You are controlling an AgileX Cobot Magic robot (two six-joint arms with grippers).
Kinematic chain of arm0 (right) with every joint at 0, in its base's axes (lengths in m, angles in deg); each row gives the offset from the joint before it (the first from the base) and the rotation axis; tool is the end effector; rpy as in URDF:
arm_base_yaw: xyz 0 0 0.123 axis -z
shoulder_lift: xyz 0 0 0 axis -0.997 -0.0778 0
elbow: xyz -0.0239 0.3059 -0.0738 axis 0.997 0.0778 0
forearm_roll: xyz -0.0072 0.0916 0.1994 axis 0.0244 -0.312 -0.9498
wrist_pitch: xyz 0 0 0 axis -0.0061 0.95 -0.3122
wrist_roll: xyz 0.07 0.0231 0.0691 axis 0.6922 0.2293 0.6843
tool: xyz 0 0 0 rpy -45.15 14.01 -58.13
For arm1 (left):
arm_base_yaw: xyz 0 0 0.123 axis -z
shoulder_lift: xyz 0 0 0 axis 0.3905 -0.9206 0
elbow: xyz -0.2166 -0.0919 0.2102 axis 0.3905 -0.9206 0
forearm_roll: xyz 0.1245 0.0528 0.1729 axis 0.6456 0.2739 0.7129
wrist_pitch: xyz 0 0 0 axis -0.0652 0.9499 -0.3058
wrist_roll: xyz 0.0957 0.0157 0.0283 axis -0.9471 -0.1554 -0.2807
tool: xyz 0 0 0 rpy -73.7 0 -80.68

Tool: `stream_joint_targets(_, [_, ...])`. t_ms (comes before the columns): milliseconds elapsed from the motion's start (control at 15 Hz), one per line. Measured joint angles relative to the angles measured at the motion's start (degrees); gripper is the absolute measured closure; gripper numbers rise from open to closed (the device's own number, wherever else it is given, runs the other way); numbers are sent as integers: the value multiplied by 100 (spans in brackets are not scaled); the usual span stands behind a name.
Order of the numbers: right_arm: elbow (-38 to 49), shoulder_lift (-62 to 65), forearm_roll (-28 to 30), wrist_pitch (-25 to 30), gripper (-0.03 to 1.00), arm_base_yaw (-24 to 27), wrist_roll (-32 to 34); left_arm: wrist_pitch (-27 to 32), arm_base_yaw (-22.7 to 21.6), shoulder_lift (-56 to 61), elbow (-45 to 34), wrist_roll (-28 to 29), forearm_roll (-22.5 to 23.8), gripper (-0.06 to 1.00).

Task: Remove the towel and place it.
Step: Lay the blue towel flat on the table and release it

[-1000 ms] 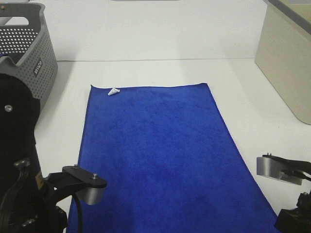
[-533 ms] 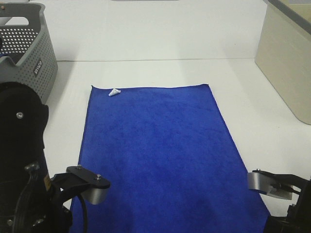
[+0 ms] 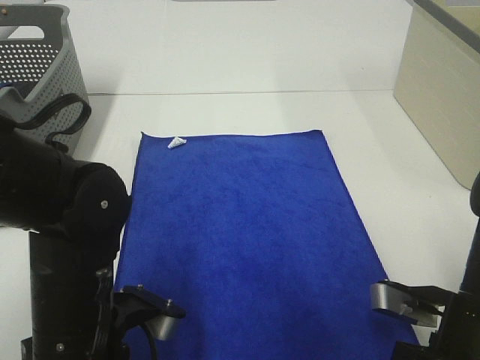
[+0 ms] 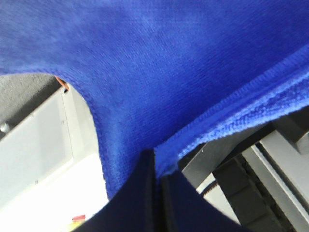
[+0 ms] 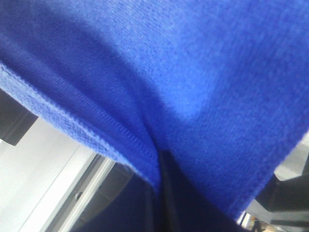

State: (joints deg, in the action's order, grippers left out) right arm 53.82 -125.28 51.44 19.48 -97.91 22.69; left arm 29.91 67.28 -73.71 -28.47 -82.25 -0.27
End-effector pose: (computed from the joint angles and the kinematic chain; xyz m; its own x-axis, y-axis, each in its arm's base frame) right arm 0.1404 0.0839 0.1528 -0.7489 -0.2575 0.6106 0.0664 0.8877 0.4557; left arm 0.1419 -0.1930 0.1549 -0.6691 0.5978 0.4415 0.4982 0.8016 -0.3305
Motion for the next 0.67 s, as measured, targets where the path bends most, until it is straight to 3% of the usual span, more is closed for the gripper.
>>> stream_joint_targets(667, [0,-109,-86,-120,94,0,-29,115,0,-132,0,-92,-178,94])
